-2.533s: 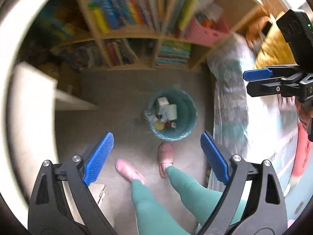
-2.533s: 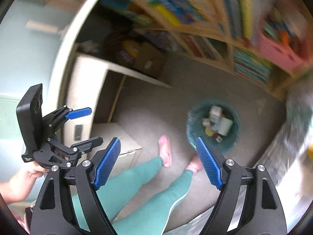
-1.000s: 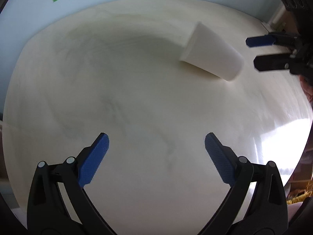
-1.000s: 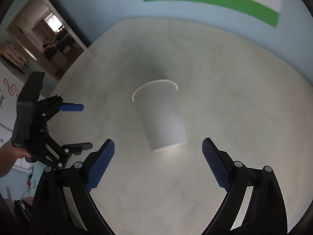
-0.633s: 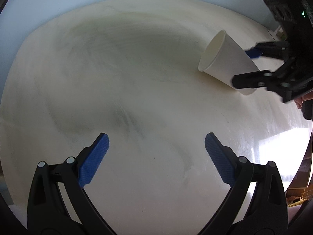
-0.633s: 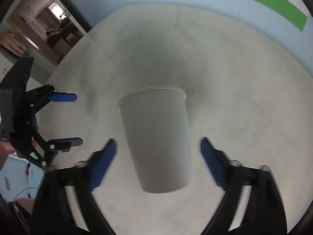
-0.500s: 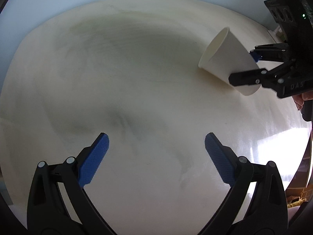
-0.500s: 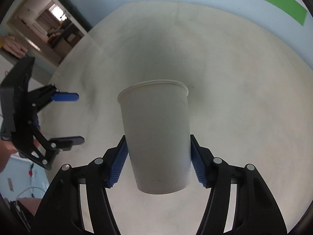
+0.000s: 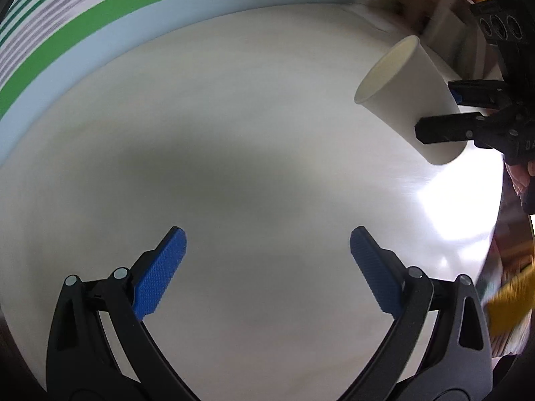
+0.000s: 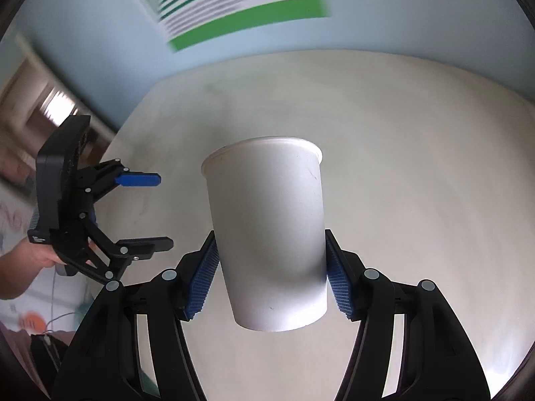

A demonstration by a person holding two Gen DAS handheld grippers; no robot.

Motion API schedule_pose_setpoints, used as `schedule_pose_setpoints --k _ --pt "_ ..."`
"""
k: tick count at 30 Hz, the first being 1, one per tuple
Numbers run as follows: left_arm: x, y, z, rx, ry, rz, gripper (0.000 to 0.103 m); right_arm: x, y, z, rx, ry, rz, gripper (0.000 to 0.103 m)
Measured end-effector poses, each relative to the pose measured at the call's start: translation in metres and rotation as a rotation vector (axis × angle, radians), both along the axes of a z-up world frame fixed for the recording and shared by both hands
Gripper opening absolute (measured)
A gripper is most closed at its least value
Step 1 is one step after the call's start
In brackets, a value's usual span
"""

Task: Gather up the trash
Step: 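Carry the paper cup with the right tool over the teal bin, then open the right tool over the bin to drop the cup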

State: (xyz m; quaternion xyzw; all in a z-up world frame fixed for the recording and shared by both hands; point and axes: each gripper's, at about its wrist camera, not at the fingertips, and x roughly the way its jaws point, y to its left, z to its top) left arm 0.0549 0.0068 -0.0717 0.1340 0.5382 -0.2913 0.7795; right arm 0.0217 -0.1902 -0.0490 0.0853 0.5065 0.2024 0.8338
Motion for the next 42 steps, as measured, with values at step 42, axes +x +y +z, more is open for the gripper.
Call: schedule_pose_setpoints --k 42 --pt "-0.441 -0.381 -0.108 0.150 0.205 -1.118 0.096 -0.580 -0.220 -0.178 0.210 0.320 -1.185 0.065"
